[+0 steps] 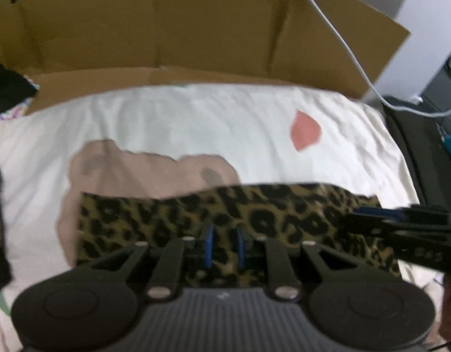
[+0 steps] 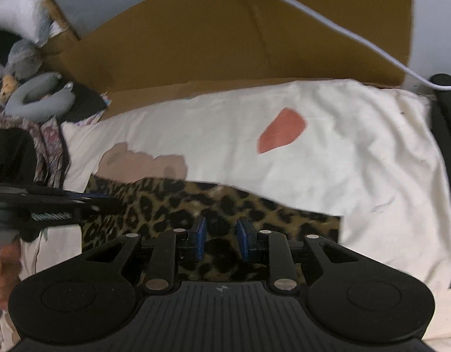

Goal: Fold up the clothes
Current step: 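Lay the stretched garment flat on the sheet with both grippers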

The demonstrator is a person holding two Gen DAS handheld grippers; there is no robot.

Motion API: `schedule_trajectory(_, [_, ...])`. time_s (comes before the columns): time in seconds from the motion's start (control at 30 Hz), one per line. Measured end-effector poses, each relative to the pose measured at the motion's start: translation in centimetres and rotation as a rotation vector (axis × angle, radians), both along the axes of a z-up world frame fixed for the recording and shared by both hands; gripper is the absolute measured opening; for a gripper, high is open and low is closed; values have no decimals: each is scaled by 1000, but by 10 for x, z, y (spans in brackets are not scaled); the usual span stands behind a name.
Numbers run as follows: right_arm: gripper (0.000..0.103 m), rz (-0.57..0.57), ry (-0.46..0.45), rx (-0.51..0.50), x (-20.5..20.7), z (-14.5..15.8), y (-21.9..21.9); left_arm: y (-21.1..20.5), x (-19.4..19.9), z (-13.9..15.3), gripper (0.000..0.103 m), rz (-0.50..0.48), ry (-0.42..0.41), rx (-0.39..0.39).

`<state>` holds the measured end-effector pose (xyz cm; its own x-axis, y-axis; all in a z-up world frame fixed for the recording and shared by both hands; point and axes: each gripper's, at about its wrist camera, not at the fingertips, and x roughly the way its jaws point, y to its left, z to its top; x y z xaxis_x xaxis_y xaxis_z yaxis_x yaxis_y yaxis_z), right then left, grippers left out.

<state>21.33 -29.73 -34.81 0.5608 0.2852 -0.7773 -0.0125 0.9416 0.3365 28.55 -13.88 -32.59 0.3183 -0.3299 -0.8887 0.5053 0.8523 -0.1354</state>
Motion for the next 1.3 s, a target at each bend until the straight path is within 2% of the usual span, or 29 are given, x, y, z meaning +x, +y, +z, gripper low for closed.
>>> schedule_trajectory(0.17, [25, 31, 11, -14, 8, -18, 18, -10, 0, -14, 17, -20, -1, -7])
schedule_trajectory(0.23, [30, 40, 13, -23, 13, -22, 20, -14, 0, -19, 17, -27, -2, -10])
schedule_trajectory(0.5, [29, 85, 16, -32, 32, -36, 20, -25, 8, -38, 16, -56, -3, -4])
schedule_trajectory(0.63, [28, 88, 34, -5, 35, -37, 15, -25, 12, -34, 16, -56, 17, -6])
schedule_trajectory(0.7, [28, 83, 49, 2, 35, -32, 13, -20, 12, -24, 11, -44, 22, -18])
schedule_trajectory(0.83, [33, 74, 2, 6, 19, -12, 8, -7, 1, 3, 11, -50, -35, -28])
schedule_trajectory(0.97, [38, 84, -31, 0, -2, 2, 5, -4, -17, 16, 12, -109, -22, -43])
schedule_trajectory(1.17, [38, 130, -17, -4, -27, 2, 17, -13, -40, 6, 12, -152, 20, -41])
schedule_trajectory(1.3, [38, 157, -5, -13, -43, -3, 26, -22, -46, 0, 12, -189, 7, -43])
